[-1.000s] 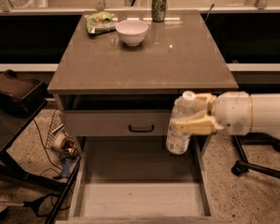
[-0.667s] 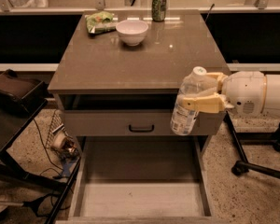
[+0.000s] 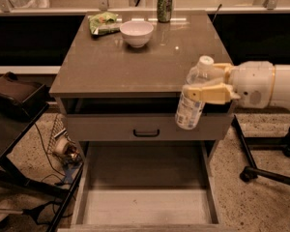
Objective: Pick blue plastic bottle from middle drawer and place on counter
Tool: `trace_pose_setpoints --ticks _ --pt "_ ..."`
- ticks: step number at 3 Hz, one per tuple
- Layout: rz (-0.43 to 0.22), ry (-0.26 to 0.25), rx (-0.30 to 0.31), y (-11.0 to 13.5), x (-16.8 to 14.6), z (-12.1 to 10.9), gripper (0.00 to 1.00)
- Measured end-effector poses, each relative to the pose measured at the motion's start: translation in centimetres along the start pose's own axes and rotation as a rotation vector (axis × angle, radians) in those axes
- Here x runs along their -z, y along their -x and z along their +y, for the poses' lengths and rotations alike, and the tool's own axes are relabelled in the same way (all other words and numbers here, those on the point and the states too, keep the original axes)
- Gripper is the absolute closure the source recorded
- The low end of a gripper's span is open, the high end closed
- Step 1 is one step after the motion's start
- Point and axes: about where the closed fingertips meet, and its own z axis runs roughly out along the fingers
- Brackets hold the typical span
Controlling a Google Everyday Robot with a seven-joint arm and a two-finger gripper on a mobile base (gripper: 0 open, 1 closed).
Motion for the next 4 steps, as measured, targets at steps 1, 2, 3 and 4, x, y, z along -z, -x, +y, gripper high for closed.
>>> trace_pose_setpoints --ticks 1,2,3,4 --pt "-0.013 -0.046 -0.014 3.8 -0.5 -4.2 1.00" --pt "-0.015 -0.073 -0.047 6.0 -1.1 -9.3 1.00" --pt "-0.006 -0.092 -0.069 6.0 -2.3 -15.3 1.00" --pt "-0.001 -0.153 -0.054 5.9 -1.9 -20.4 1.00"
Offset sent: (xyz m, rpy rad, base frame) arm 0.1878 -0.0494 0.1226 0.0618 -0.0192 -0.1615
